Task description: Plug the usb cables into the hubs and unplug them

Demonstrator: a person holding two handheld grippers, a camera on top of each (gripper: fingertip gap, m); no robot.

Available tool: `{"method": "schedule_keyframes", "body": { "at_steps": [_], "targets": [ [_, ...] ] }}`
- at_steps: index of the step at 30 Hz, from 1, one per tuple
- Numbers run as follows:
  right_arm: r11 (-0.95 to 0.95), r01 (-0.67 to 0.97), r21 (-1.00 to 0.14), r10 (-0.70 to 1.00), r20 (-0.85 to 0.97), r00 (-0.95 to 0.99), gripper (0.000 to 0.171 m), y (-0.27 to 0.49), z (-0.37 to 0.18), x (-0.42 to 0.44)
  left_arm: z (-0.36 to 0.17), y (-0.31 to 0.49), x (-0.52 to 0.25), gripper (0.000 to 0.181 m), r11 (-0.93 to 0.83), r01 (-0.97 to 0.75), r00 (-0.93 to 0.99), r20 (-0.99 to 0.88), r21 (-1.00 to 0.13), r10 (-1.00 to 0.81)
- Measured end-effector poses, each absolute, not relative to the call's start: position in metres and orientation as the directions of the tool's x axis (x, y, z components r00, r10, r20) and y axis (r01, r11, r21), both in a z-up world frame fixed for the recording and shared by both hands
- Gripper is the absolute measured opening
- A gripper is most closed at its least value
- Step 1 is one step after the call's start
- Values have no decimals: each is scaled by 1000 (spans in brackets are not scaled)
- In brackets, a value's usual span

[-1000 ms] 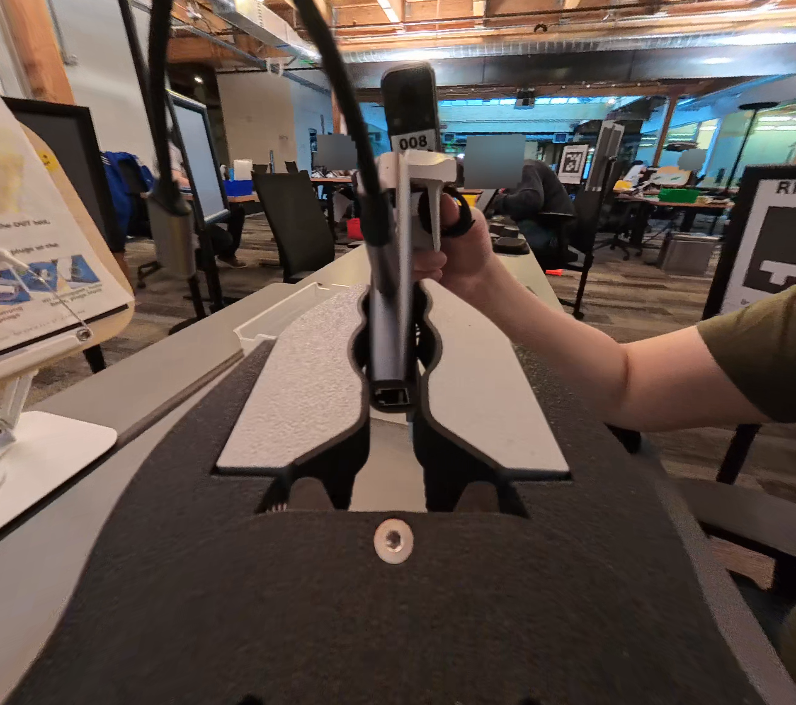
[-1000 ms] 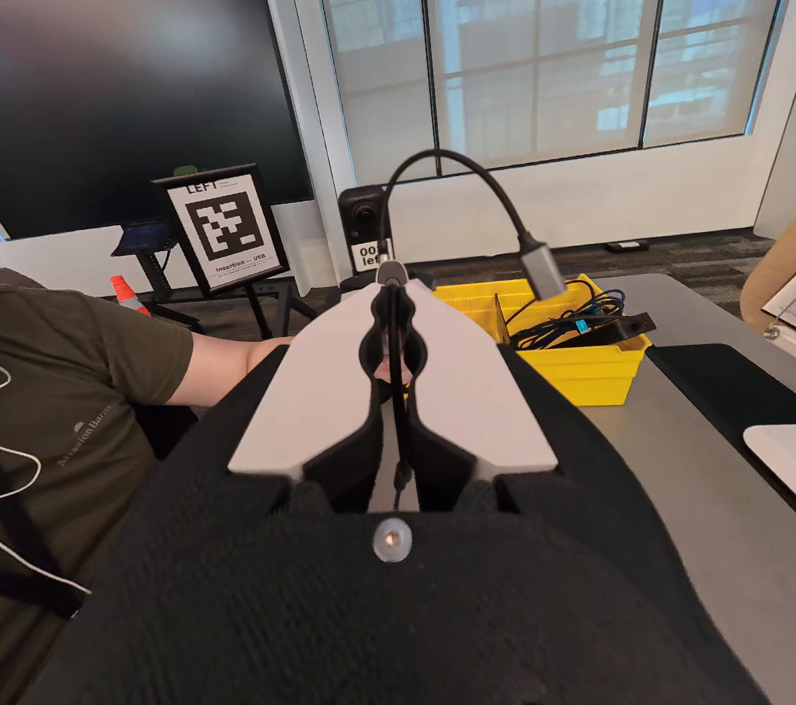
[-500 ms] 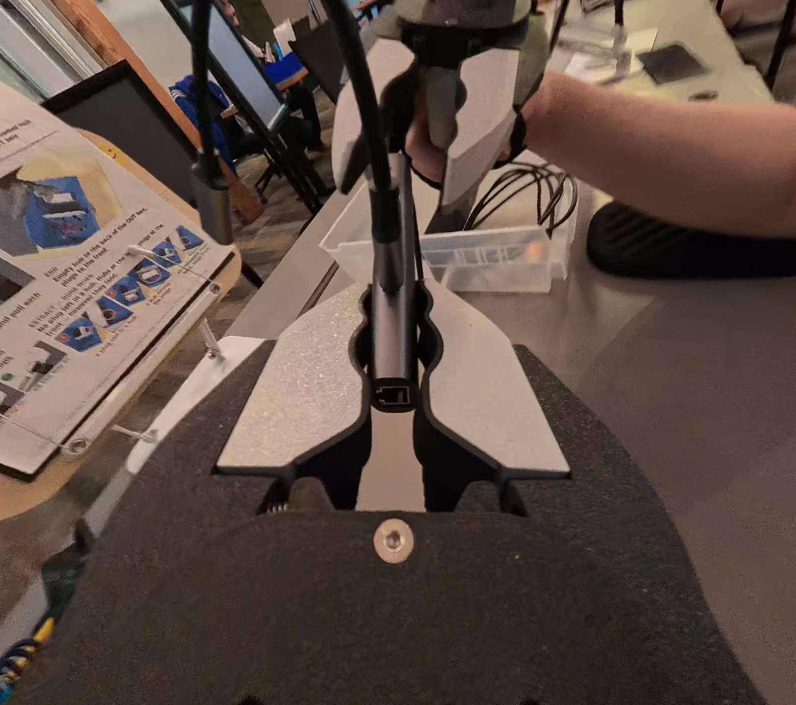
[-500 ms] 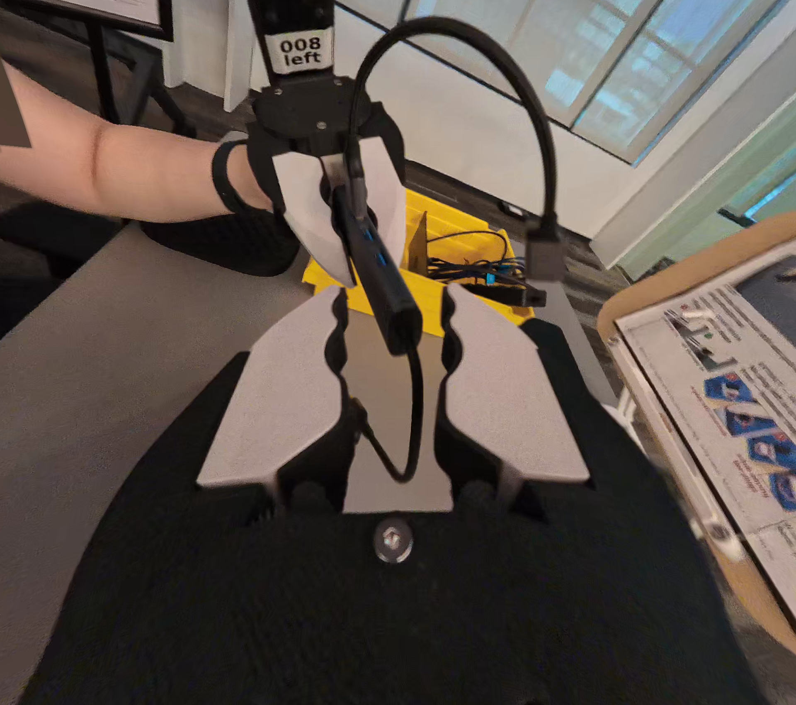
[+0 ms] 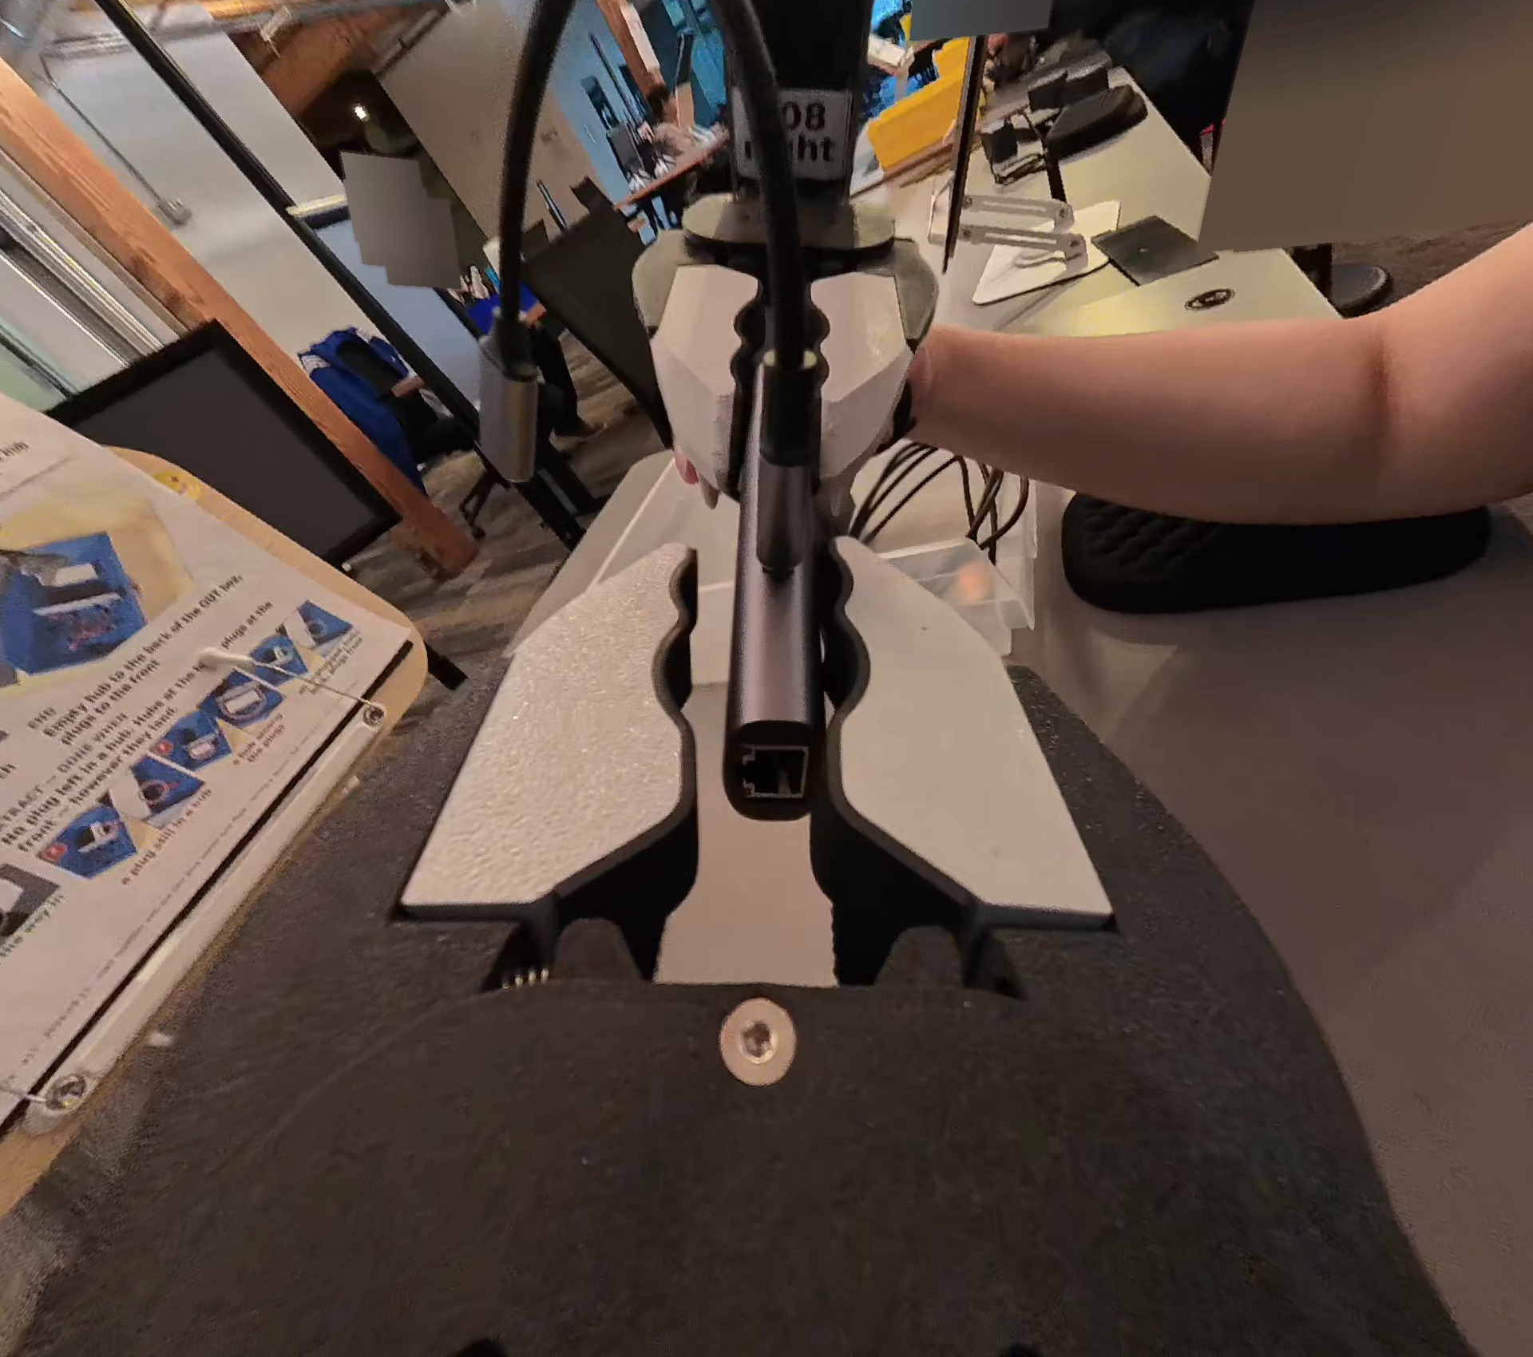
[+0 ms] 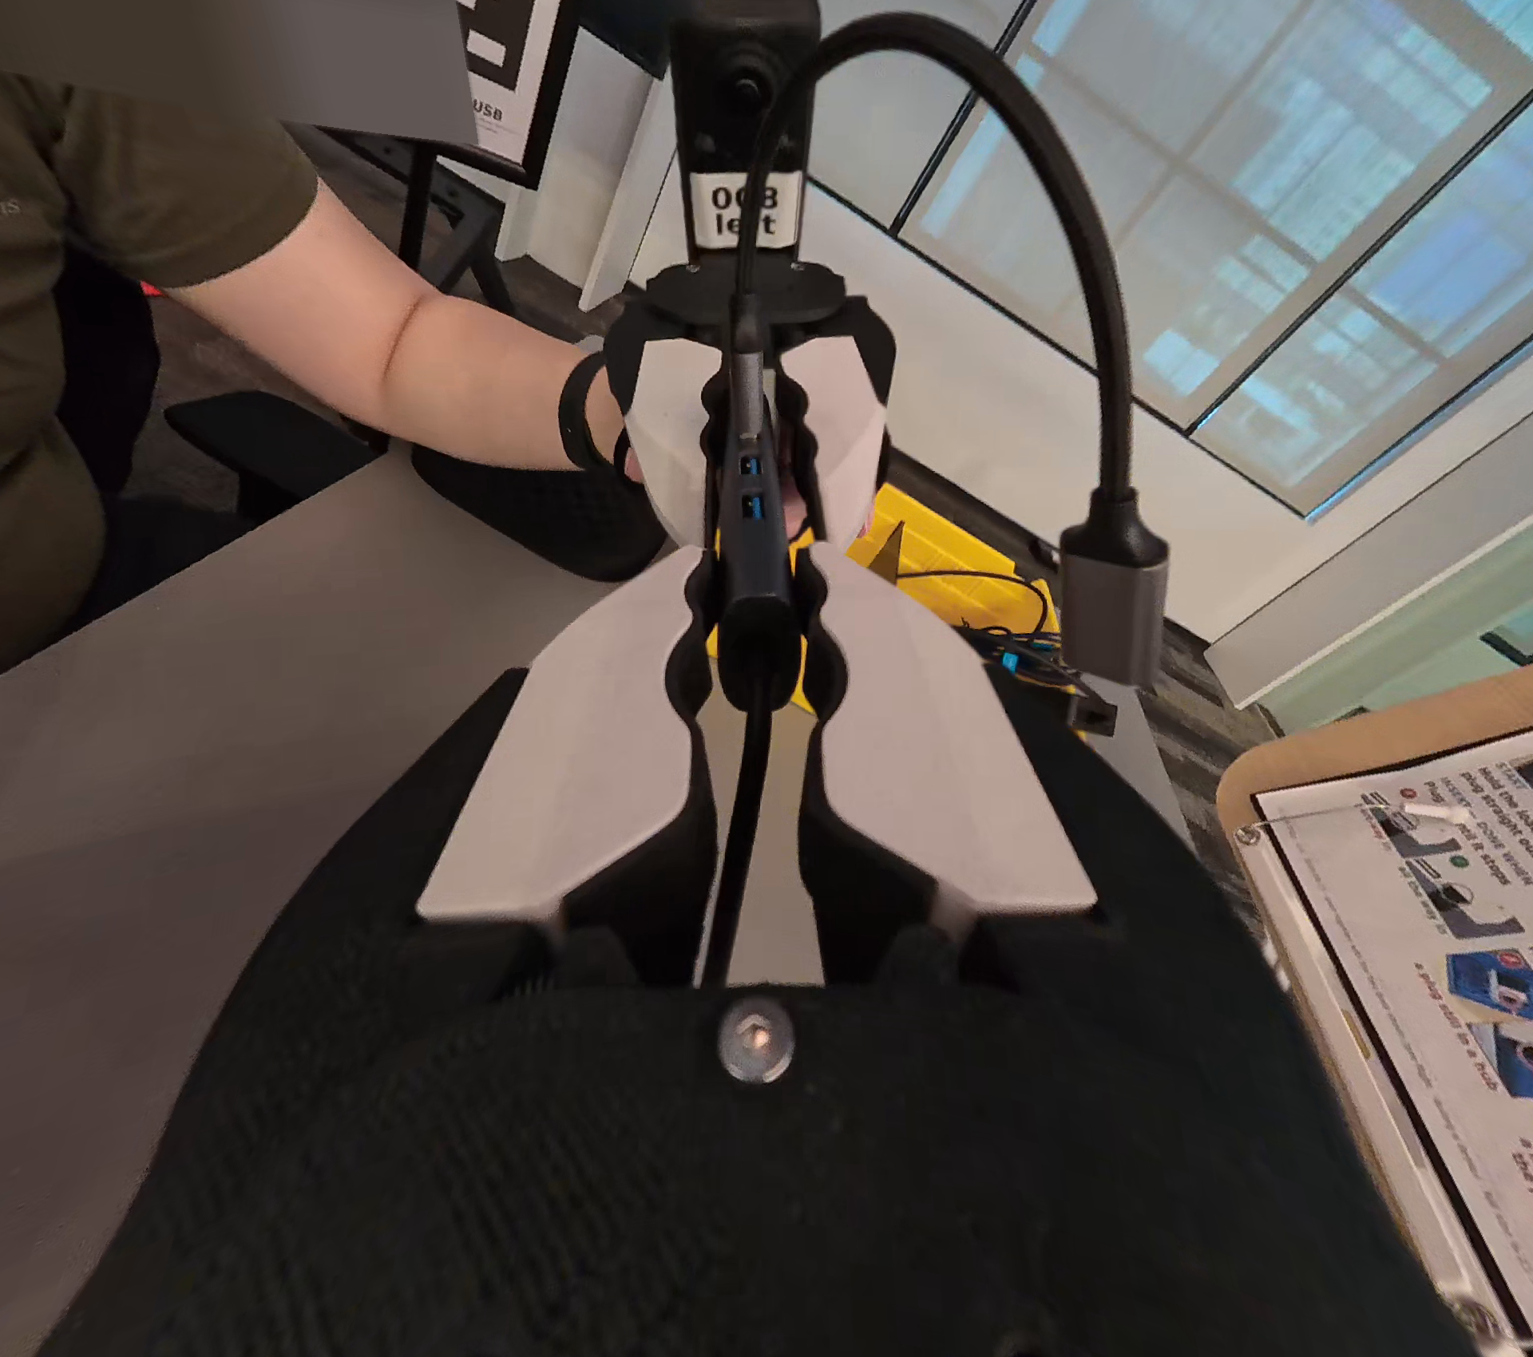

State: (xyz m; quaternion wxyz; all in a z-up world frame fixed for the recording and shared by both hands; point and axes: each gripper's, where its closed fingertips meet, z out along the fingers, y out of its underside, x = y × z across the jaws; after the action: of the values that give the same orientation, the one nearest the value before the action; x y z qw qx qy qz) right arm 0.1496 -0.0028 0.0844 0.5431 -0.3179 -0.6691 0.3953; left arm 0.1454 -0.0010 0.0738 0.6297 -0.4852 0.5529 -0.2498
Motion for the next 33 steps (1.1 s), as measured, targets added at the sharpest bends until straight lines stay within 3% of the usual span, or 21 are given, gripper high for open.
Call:
{"method": "schedule_keyframes", "body": {
  "at_steps": [7,9,26,33],
  "targets": [
    [516,-50,-855,836,515,-190,19,-6,91,149,80,-3,143,30,453,-177,275,-486,-874,-830],
    [518,-54,-854,834,518,-189,19,-7,92,149,82,-6,142,22,472,-167,268,-500,-866,-823],
    [556,-80,-827,812,562,-159,19,1,94,163,83,1,153,17,543,-342,216,-626,-767,-749],
    [566,13,-824,820,565,94,37,47,101,167,85,44,140,17,558,-586,305,-798,-587,-519]
  ]
}}
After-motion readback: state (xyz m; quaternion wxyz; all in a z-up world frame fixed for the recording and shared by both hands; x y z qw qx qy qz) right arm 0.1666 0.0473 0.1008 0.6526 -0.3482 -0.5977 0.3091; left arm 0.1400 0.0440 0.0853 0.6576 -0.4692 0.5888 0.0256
